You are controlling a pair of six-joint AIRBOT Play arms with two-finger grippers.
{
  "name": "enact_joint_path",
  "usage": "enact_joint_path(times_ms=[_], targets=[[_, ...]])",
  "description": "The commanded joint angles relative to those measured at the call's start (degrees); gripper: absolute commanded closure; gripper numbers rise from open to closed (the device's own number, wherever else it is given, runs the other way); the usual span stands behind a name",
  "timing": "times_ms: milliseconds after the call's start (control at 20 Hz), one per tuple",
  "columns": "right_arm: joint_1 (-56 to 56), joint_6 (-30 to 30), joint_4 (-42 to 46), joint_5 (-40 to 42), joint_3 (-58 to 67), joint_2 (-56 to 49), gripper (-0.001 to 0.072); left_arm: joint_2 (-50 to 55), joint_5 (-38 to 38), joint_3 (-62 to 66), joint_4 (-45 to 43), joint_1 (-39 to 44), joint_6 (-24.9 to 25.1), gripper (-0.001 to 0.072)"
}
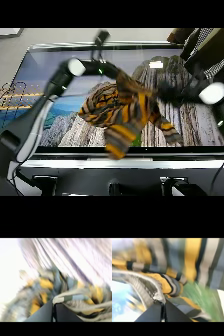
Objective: Fold the clothes and pants, and hang the long-sleeved shirts on hangers.
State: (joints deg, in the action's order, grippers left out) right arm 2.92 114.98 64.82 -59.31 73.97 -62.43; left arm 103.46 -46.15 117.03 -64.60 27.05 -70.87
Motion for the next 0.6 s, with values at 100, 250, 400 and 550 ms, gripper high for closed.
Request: enact_joint_path(times_ms=[100, 250, 400, 550], targets=[[4.7, -9.5, 1.9, -2.3, 35.9, -9.2, 0.0690, -13.9, -0.7, 0.9, 0.0, -7.5, -5.2, 0.0689], [9.0, -12.3, 2.0, -3.1, 45.4, -9.4, 0.0690, -22.8, -3.6, 0.7, 0.0, -9.9, -8.0, 0.0689], [12.1, -13.6, 2.2, -6.1, 45.7, -6.6, 0.0690, -29.7, -8.7, 0.6, -0.1, -10.9, -17.7, 0.0689], [13.9, -13.6, 4.3, -13.1, 45.7, -5.8, 0.0690, -32.3, -21.5, 0.6, -3.5, -10.9, -28.4, 0.0690]])
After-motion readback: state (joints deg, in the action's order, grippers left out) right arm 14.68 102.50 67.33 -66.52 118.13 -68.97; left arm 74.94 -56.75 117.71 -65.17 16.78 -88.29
